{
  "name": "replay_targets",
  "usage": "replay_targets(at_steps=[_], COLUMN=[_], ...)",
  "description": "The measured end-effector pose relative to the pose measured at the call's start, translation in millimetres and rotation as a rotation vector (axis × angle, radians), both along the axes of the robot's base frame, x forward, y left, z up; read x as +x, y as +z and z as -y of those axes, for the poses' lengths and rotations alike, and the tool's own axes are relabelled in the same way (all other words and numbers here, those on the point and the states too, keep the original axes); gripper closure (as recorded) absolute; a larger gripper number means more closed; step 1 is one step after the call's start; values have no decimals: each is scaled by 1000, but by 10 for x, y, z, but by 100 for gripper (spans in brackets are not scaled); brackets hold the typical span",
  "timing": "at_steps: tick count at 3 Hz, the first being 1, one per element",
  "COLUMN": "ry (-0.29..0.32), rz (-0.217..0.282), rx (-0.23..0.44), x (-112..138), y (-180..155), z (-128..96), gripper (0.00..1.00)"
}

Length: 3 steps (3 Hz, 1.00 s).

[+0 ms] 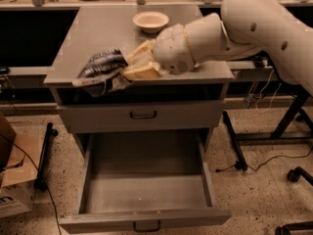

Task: Place blue chip bag into middle drawer

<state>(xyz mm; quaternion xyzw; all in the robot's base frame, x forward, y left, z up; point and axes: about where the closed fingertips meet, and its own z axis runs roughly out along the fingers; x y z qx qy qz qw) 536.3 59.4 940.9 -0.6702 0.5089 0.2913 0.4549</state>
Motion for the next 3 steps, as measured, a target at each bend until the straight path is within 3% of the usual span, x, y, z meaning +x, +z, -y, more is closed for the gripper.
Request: replay_targets(at_steps=[1,2,3], ry=[92,164,179], rz=[-103,-234,-368], rx=[-60,-111,-105], x=[-517,-894,-1017], y=[-480,-1183,-1861], z=[104,88,-7], gripper=[100,100,100])
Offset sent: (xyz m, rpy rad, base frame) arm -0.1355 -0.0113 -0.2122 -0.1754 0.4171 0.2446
